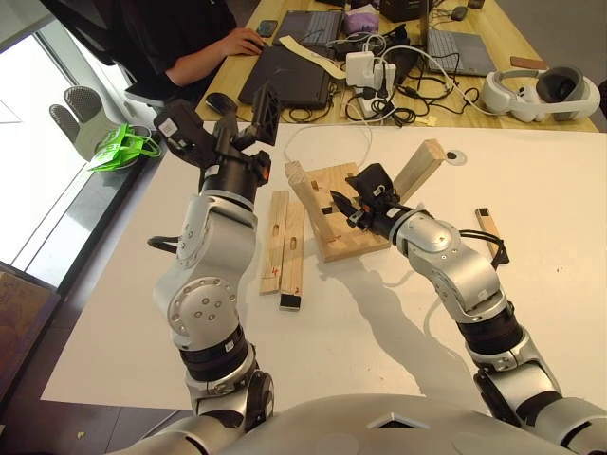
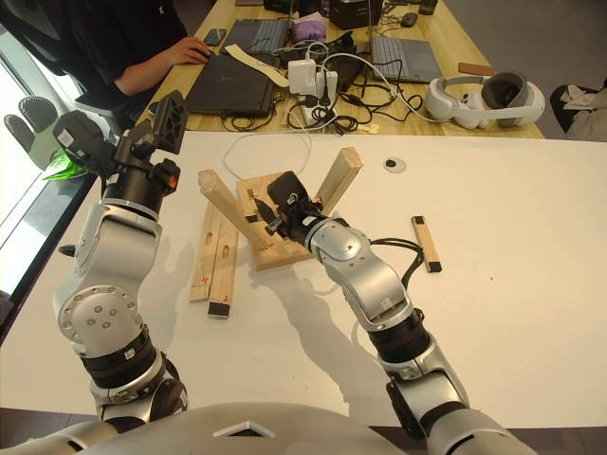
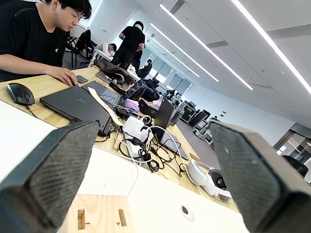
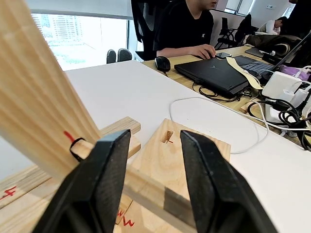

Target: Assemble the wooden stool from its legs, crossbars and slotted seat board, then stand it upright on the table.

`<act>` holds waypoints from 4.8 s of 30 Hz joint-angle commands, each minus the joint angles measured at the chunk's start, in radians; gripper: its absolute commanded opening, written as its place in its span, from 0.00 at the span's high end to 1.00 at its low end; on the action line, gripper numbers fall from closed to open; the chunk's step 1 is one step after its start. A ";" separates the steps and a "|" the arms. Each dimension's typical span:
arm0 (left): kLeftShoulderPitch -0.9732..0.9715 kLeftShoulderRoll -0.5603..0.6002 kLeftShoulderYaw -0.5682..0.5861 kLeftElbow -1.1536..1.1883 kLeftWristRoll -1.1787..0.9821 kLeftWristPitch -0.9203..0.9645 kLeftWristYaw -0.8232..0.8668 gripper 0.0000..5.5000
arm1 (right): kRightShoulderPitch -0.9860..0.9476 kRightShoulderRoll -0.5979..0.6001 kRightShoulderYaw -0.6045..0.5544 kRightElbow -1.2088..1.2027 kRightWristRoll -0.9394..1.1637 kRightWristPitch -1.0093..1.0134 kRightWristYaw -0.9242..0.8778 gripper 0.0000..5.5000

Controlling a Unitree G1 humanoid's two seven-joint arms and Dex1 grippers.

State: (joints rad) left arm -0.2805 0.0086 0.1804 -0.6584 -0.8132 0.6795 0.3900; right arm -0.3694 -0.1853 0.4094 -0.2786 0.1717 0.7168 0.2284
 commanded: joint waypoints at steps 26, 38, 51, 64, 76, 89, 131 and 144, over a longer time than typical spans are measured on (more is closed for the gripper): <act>-0.036 0.213 -0.313 0.227 -0.004 0.386 0.037 0.24 | -0.190 0.282 -0.372 -0.132 0.259 -0.143 -0.205 0.65; -0.300 0.172 -0.035 0.093 0.045 0.198 -0.028 0.24 | -0.281 0.240 -0.472 -0.080 0.272 -0.189 -0.189 0.65; -0.140 0.205 -0.352 0.164 0.020 0.522 -0.060 0.24 | -0.308 0.216 -0.483 -0.032 0.260 -0.220 -0.202 0.65; -0.291 0.177 0.037 0.033 0.095 0.266 -0.089 0.24 | -0.530 -0.049 -0.748 0.320 0.195 -0.471 -0.207 0.65; 0.275 -0.181 0.065 -0.165 0.165 0.520 0.246 0.24 | -0.041 -0.069 -0.576 0.328 0.357 -0.054 0.019 0.65; 0.107 -0.208 0.028 -0.068 0.187 0.410 0.309 0.24 | 0.128 0.057 -0.429 -0.138 0.583 0.216 -0.041 0.65; 0.107 0.015 0.263 0.081 0.397 0.094 0.051 0.24 | 0.114 -0.032 0.013 -0.164 -0.113 -0.178 0.021 0.97; 0.131 0.011 0.134 0.112 0.438 0.174 0.013 0.24 | 0.034 0.054 -0.264 -0.304 0.012 -0.336 -0.009 0.97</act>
State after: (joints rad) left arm -0.1403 -0.0061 0.3625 -0.5828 -0.3985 0.8072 0.4259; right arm -0.2450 -0.1858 0.2132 -0.5469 0.1902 0.4603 0.2925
